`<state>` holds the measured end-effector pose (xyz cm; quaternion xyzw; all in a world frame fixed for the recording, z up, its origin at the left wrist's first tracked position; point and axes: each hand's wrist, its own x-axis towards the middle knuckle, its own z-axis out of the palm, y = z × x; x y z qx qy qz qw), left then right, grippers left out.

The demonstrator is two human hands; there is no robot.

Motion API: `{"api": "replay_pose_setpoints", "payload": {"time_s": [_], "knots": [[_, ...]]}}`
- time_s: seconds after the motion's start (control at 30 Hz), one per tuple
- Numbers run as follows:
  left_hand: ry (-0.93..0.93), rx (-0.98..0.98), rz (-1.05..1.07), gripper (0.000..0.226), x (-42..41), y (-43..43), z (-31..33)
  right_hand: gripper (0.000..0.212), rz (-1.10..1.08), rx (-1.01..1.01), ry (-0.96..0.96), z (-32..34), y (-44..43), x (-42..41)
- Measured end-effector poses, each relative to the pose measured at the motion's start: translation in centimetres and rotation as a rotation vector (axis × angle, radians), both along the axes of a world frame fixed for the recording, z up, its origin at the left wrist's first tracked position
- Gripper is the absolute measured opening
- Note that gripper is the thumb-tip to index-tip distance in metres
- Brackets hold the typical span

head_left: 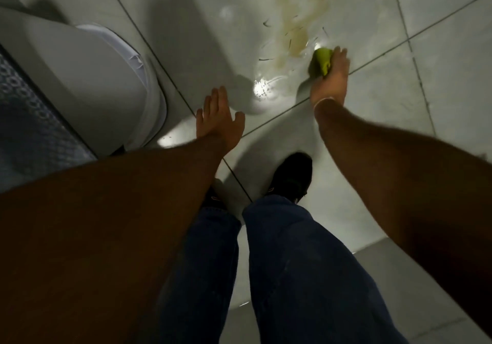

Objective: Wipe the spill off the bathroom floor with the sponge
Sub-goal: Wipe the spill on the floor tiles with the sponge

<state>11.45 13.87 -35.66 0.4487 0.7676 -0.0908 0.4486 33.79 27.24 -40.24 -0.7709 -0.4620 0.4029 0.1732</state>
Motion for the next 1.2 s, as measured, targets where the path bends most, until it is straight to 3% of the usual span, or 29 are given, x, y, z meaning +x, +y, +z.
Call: {"api": "replay_pose_setpoints", "payload": {"time_s": [0.13,0.33,0.4,0.5,0.57,0.63,0.77,0.83,1.03,1.2], "knots": [[-0.017,-0.034,-0.059,0.076,-0.6,2.1,-1.7,0.078,0.537,-0.039,-0.324,-1.7,-4.0,-2.0],[-0.003,-0.066,-0.111,0.073,-0.9,3.3,-3.2,0.058,1.045,0.203,-0.389,-2.5,-8.2,0.0],[-0.016,-0.079,-0.104,0.073,-0.9,3.3,-3.6,0.061,0.949,0.145,-0.471,-2.9,-6.1,2.0],[-0.017,-0.096,-0.116,0.073,-1.0,3.1,-3.9,0.073,0.552,-0.055,-0.563,-3.2,-1.7,4.0],[-0.007,-0.103,-0.14,0.072,-0.9,2.8,-4.0,0.073,0.451,-0.112,-0.577,-3.1,-0.3,3.2],[0.001,-0.095,-0.147,0.072,-0.9,2.5,-3.9,0.075,0.524,-0.084,-0.495,-2.8,-1.4,0.4],[0.048,-0.093,-0.123,0.073,-0.6,2.2,-3.8,0.062,1.14,0.075,-0.303,-2.0,-8.8,-5.1],[0.051,-0.112,-0.112,0.073,-0.3,2.2,-3.9,0.055,1.273,0.094,-0.245,-1.8,-11.7,-5.8],[0.035,-0.084,-0.154,0.075,0.3,1.6,-4.2,0.052,1.192,0.211,-0.405,-1.7,-10.2,-3.1],[0.012,-0.064,-0.187,0.074,-0.2,1.5,-4.3,0.057,0.932,0.05,-0.547,-2.0,-5.7,1.1]]}}
